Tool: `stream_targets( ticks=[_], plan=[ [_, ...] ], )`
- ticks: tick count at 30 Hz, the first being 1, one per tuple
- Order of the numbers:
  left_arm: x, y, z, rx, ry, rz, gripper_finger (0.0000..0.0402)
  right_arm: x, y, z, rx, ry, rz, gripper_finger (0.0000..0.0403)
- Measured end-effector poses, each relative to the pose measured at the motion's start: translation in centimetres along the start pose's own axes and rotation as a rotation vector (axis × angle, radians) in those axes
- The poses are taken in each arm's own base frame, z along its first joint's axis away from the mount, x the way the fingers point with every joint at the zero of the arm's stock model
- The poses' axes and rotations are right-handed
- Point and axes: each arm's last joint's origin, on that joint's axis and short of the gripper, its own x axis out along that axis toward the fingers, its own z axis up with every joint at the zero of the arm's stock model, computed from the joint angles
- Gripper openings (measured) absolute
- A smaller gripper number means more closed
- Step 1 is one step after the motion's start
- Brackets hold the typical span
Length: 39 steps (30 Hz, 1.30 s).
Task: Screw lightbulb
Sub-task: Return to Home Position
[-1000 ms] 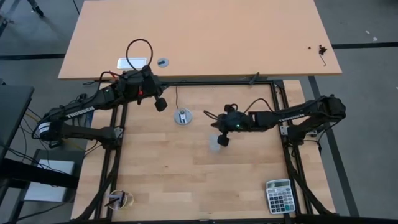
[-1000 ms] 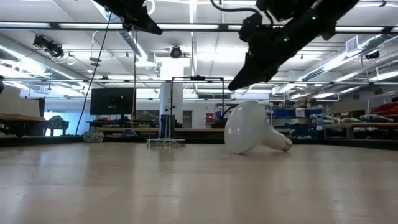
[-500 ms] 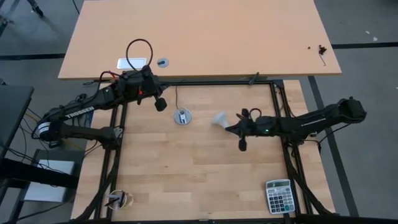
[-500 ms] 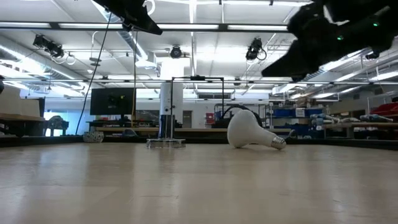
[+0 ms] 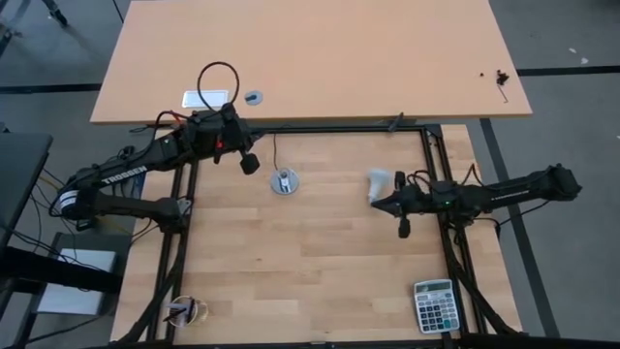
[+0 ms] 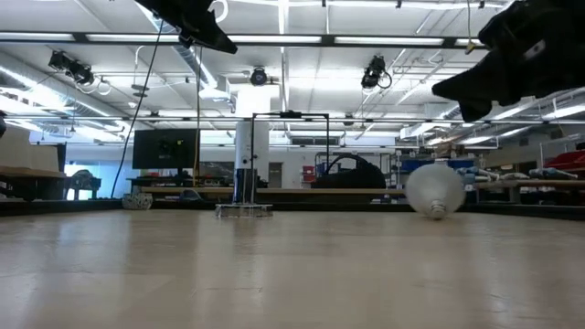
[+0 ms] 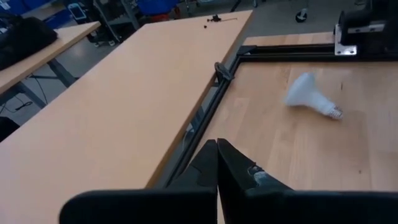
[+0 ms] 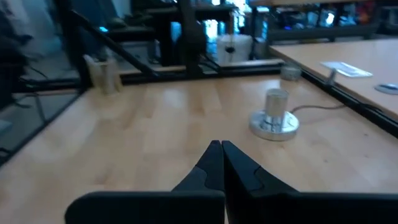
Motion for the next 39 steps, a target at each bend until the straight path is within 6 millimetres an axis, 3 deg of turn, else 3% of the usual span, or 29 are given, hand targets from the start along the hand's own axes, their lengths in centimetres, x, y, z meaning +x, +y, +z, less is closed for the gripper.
stream_targets(
  ticks=[24,29,34,39],
  plan=[
    [0.0,0.0,0.0,0.000,0.000,0.000,0.0000,-4.8,-0.5,-0.3,-0.006,-0.168,0.053,0.0000],
    [0.0,0.0,0.0,0.000,-0.001,0.001,0.0000,-4.3,-0.3,-1.1,-0.031,-0.212,0.120,0.0000],
    [-0.1,0.0,0.0,-0.001,-0.002,0.001,0.0000,-4.5,-0.1,-0.6,-0.051,-0.273,0.215,0.0000],
    [-0.1,0.0,0.0,-0.001,-0.002,0.001,0.0000,-4.3,-0.7,-0.9,-0.047,-0.234,0.161,0.0000]
  ],
)
